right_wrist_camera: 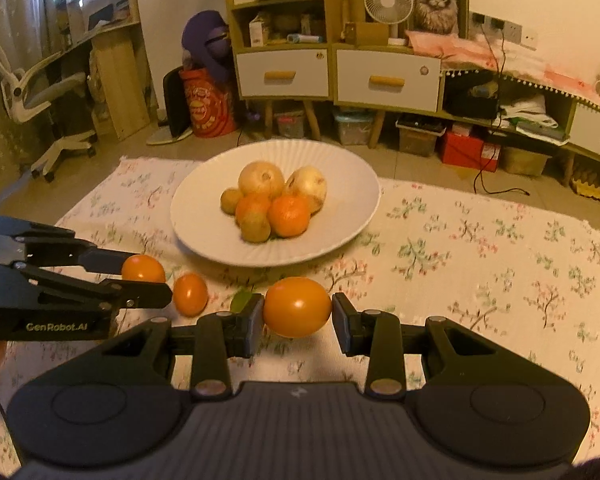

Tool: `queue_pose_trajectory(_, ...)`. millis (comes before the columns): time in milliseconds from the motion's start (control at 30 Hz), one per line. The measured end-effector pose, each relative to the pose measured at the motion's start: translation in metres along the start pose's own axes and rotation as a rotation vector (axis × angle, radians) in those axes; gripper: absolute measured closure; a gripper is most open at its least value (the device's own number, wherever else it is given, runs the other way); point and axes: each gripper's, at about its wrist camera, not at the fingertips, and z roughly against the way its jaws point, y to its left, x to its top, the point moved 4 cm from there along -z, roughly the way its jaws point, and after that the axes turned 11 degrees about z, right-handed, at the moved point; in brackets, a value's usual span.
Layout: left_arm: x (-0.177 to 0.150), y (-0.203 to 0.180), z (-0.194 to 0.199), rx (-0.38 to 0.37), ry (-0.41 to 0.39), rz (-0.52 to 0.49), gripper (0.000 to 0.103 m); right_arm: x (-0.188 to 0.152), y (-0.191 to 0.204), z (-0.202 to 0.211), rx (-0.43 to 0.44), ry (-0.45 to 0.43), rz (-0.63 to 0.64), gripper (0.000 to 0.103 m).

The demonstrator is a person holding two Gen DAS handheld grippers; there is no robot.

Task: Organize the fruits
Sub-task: 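Carry both orange fruits toward the white plate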

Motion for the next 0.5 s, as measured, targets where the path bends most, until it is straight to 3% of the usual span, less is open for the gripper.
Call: queue_pose_trajectory(500,0.036,0.006,-0.017,0.041,-0.052,-0.042,0.076,0.031,-0.014,-0.024,-0.029,-0.013,-0.008,0.070)
